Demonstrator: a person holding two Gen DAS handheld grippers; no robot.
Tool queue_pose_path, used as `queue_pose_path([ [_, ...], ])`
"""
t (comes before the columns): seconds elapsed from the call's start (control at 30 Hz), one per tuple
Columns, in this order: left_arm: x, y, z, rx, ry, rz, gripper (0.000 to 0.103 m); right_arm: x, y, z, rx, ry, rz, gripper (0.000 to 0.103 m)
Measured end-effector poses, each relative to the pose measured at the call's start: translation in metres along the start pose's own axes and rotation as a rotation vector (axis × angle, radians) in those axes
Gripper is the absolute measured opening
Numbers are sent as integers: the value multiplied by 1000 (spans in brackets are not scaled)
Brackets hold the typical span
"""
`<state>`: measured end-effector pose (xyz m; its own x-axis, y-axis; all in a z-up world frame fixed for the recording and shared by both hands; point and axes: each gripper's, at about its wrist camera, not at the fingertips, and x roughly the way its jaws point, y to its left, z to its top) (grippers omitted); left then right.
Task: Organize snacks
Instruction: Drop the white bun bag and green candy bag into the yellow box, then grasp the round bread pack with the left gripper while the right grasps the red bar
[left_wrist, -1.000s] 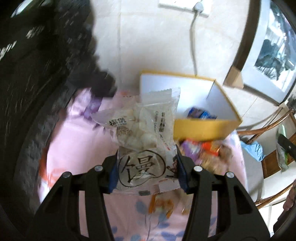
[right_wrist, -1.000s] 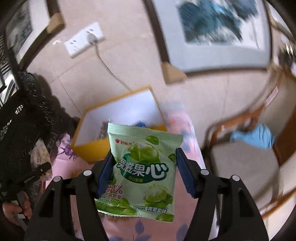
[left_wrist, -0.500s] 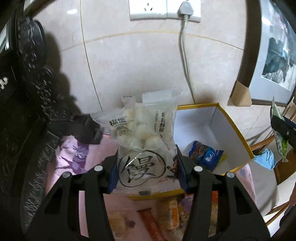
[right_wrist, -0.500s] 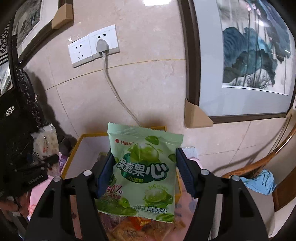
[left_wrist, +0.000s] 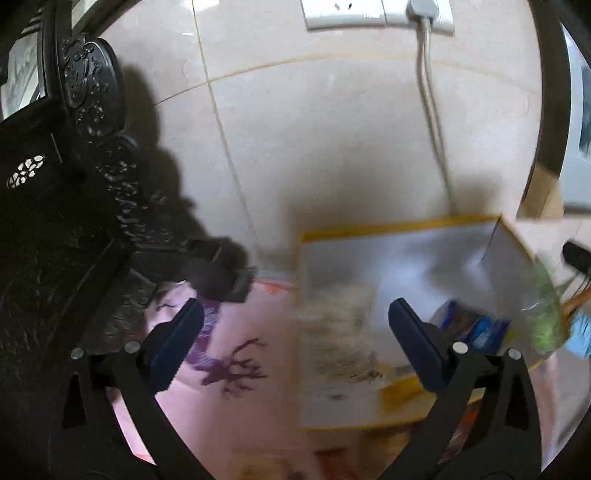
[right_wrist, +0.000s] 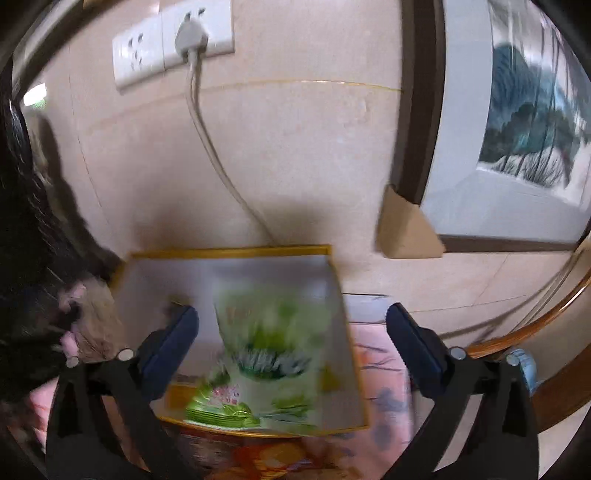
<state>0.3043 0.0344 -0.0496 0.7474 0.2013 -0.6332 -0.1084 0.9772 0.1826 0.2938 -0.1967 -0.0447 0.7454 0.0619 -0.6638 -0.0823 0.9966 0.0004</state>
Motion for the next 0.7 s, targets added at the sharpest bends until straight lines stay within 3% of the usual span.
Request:
queue_pose_path([
  [0.17, 2, 47, -56, 22, 110, 100, 101, -16, 20, -36, -72, 98, 109, 102],
  [0.23, 1, 73, -97, -26, 196, 128, 101, -24, 34, -60, -124, 137, 146, 102],
  [0.33, 4, 98, -146, -137, 304, 56, 101, -28, 49, -99, -158, 203, 172, 102],
  [0.43, 16, 103, -177, -195, 369, 13, 101, -27, 53, -135, -86, 296, 186, 102],
  [0.5, 24, 94, -180, -160, 358, -16, 101, -25, 51, -154, -3, 360, 221, 102],
  [0.6, 31, 74, -174, -69, 328, -76, 101, -24, 47, -168, 67, 406, 202, 102],
  [0.7, 44, 40, -173, 104, 331, -108, 101, -27, 47, -173, 99, 417, 170, 102],
])
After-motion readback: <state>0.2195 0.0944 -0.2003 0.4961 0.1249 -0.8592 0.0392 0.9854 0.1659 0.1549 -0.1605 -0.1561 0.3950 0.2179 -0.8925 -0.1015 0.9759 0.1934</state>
